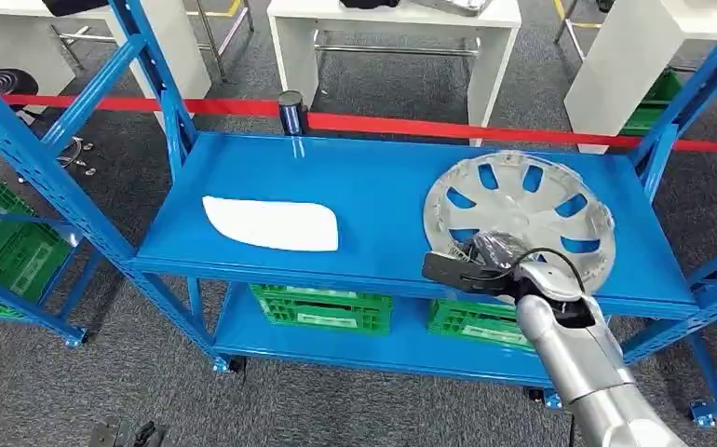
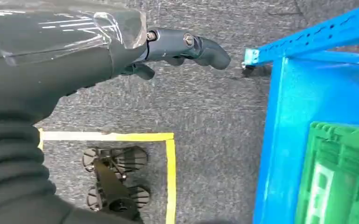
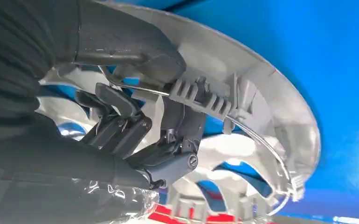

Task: Take the parts from the cabinet and place them on the table.

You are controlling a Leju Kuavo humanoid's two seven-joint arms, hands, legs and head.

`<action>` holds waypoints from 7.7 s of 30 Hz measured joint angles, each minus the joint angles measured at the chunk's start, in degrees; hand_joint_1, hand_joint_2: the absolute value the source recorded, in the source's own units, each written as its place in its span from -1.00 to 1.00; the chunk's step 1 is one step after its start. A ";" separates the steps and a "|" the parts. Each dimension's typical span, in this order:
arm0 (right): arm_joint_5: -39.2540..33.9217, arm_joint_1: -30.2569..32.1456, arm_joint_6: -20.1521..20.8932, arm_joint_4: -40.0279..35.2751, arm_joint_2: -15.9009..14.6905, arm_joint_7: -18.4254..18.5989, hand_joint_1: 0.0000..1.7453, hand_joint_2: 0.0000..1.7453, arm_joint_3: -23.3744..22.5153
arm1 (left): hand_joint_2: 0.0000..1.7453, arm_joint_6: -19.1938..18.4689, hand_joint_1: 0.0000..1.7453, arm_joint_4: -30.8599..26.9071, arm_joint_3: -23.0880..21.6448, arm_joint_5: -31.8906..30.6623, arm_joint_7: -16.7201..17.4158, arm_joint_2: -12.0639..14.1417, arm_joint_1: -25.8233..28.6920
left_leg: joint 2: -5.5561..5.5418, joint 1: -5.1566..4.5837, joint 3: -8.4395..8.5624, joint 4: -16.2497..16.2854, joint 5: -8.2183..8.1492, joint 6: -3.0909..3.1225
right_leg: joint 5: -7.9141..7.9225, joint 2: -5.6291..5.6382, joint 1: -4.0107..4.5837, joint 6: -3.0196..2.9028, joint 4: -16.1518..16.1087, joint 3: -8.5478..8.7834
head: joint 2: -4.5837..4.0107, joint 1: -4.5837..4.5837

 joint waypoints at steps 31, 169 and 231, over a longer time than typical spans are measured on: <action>-44.20 7.52 -4.35 -14.45 5.12 -20.44 1.00 1.00 -10.56 | 1.00 -3.82 -1.00 -5.75 4.85 3.89 -1.33 -2.49 2.39 | -0.34 -0.17 0.66 0.24 -1.46 0.24 | 0.10 0.13 -0.21 0.24 0.31 -0.89 | 0.00 0.13; -86.44 21.06 25.68 -56.31 5.20 -32.02 1.00 1.00 -10.40 | 1.00 -16.13 -1.00 -24.22 27.65 -26.53 4.20 -10.86 0.53 | -0.33 -0.83 5.65 -1.57 -4.04 1.77 | 3.70 -0.43 -0.79 1.86 -0.93 -1.94 | 0.00 -0.33; -86.14 19.39 24.17 -55.25 3.91 -36.78 1.00 1.00 -12.81 | 1.00 -12.91 -1.00 -23.30 24.74 -23.45 4.09 -11.10 1.58 | 0.09 -0.49 6.30 -3.30 -3.08 2.41 | 2.22 -0.89 -0.46 1.26 -0.92 -2.17 | 0.00 0.40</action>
